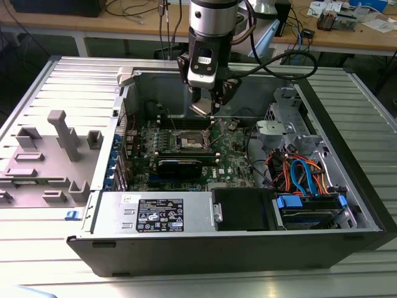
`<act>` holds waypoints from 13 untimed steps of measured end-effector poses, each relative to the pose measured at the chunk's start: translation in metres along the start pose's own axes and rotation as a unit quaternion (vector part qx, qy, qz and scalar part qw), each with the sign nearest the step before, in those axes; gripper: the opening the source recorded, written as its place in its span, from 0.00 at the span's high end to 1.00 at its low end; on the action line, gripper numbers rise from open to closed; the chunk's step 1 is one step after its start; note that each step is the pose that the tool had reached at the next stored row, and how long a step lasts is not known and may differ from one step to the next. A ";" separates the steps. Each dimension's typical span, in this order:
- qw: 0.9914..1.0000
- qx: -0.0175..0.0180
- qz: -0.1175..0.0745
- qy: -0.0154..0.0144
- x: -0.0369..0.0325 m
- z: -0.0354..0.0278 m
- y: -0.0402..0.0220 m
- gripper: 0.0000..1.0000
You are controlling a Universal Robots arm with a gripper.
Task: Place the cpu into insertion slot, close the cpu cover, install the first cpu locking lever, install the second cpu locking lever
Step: 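Place the cpu into insertion slot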
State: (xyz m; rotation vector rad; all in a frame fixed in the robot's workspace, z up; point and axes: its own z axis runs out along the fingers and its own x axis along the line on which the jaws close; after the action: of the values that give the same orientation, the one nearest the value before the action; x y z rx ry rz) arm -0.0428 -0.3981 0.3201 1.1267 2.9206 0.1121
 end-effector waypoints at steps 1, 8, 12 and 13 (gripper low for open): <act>1.000 0.000 0.001 0.000 0.0000 0.0000 0.0000 0.45; 1.000 0.000 0.011 -0.001 0.0000 0.0003 0.0000 0.45; 1.000 0.000 0.017 -0.001 0.0000 0.0004 -0.0001 0.45; 1.000 0.000 0.020 -0.001 0.0000 0.0005 -0.0001 0.45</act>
State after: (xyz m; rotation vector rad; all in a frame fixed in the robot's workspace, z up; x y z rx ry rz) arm -0.0428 -0.3981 0.3196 1.1833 2.8966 0.1118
